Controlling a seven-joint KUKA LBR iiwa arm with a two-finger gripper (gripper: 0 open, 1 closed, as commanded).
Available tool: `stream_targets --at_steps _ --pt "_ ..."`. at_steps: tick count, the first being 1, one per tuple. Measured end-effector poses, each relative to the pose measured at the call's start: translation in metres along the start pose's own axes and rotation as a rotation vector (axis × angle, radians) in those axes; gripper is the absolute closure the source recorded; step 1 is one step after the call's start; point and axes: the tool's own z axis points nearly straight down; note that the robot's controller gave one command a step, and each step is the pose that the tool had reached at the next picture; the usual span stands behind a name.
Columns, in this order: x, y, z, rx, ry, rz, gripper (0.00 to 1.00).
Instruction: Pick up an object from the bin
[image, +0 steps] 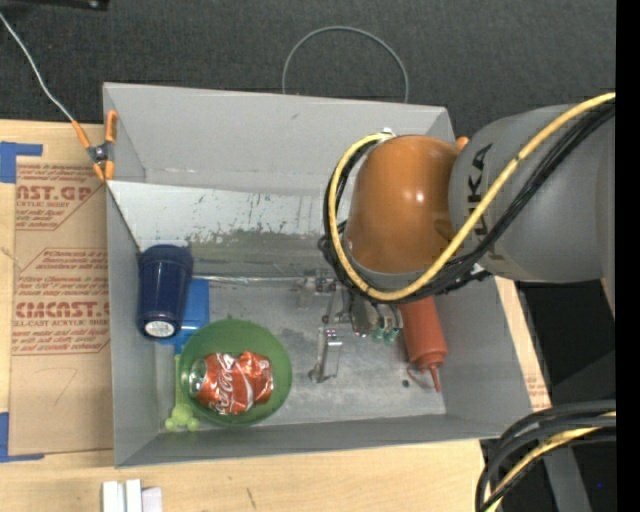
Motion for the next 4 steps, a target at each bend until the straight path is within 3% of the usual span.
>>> stream_targets --at_steps 1,2,3,4 --pt "-0.001 -0.001 -0.005 -0.001 -0.008 0.002 0.0" --pt "-0.008 0.06 0.092 0.0 -0.005 -0.227 0.0" --pt "0.002 0.082 0.059 0.0 -0.008 -0.306 0.0" --pt "0.029 0.117 0.084 -0.003 -0.022 -0.437 0.0"
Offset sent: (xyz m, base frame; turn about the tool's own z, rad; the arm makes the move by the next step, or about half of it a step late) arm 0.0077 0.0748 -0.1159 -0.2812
